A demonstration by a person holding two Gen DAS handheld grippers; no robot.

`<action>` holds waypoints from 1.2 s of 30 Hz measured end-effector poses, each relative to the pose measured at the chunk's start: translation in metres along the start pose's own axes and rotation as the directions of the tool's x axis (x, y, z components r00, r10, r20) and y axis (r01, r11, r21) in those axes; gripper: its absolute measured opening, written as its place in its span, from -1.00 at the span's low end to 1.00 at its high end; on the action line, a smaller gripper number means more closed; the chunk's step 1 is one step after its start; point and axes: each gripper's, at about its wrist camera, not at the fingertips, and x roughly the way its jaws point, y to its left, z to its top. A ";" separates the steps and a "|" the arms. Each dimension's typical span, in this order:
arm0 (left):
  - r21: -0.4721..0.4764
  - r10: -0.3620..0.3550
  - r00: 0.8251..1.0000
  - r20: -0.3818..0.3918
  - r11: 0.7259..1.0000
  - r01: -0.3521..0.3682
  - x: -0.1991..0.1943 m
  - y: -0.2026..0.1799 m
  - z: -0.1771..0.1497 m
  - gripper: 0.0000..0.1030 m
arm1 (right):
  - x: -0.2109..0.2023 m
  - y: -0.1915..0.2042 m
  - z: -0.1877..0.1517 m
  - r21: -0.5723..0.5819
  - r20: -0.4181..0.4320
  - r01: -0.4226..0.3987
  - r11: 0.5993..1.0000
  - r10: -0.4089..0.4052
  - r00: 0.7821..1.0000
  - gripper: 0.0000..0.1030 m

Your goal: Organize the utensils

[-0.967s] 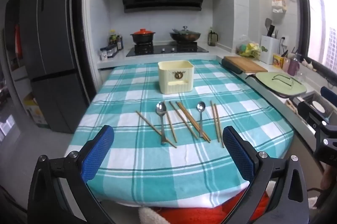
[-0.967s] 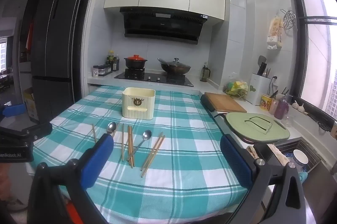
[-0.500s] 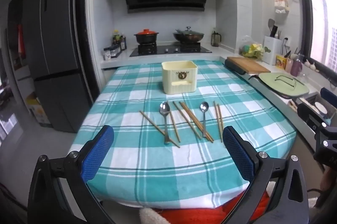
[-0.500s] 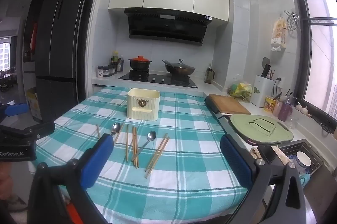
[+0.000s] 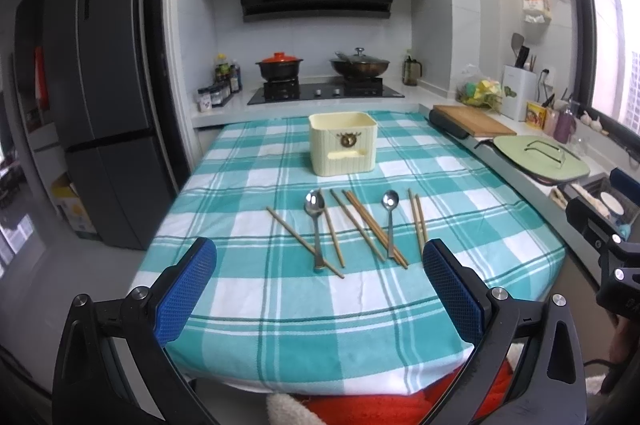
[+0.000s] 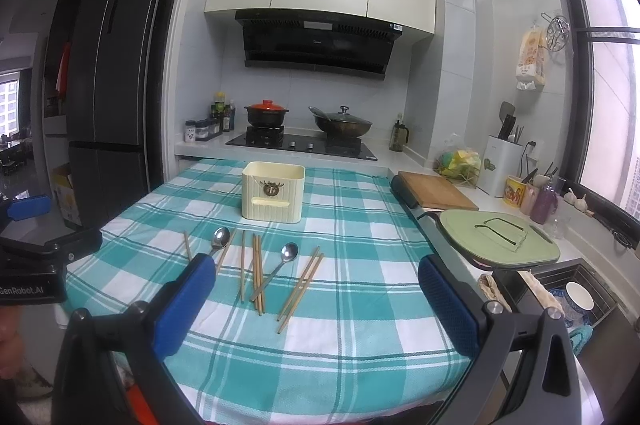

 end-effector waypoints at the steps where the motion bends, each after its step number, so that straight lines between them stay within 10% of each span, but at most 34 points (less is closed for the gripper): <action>1: 0.000 -0.001 1.000 0.000 1.000 0.001 0.000 0.000 0.000 0.99 | 0.000 0.000 0.000 0.000 -0.001 0.000 1.000 0.000 1.000 1.00; 36: 0.016 0.005 1.000 -0.004 1.000 -0.005 0.006 -0.006 0.001 0.99 | 0.009 -0.007 0.004 0.024 -0.018 0.010 1.000 -0.010 1.000 1.00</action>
